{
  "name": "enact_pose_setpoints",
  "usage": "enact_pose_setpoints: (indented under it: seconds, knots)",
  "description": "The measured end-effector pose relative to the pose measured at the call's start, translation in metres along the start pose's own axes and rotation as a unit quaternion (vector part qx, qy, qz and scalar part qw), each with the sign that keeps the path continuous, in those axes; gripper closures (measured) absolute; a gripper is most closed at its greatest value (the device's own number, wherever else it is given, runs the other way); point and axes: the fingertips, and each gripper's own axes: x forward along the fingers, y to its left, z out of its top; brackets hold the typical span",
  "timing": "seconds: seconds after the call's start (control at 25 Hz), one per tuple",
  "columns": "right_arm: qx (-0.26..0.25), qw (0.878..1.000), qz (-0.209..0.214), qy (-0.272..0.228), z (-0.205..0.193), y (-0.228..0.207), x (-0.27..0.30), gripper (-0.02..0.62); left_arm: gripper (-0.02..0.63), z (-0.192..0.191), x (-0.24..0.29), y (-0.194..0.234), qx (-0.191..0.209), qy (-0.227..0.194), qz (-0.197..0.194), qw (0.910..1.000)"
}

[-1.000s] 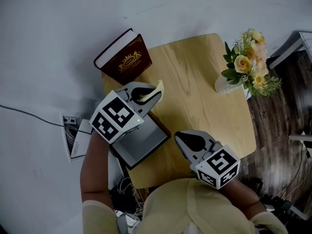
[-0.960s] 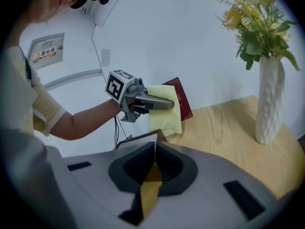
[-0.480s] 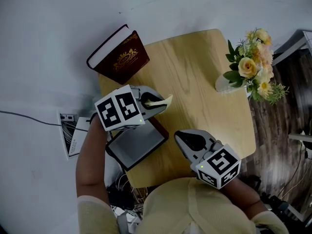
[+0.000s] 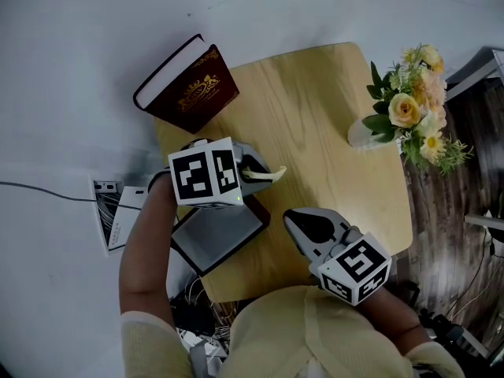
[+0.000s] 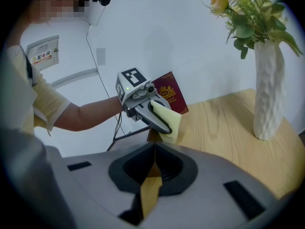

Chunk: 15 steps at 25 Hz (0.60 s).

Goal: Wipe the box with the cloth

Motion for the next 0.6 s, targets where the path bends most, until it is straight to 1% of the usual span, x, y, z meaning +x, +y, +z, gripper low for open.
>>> enact_pose_setpoints:
  seconds: [0.16, 0.36, 0.6]
  knots:
    - [0.001, 1.0, -0.002, -0.002, 0.0, -0.002, -0.003, 0.565, 0.581, 0.002, 0.01, -0.01, 0.017, 0.021, -0.038, 0.9989]
    - [0.004, 1.0, -0.004, -0.004, -0.001, -0.003, -0.006, 0.565, 0.581, 0.0, 0.019, -0.023, 0.029, 0.044, -0.079, 0.9955]
    - [0.0, 1.0, 0.003, 0.003, -0.006, 0.002, -0.011, 0.566, 0.581, 0.011, 0.027, -0.041, 0.046, 0.035, -0.111, 0.9922]
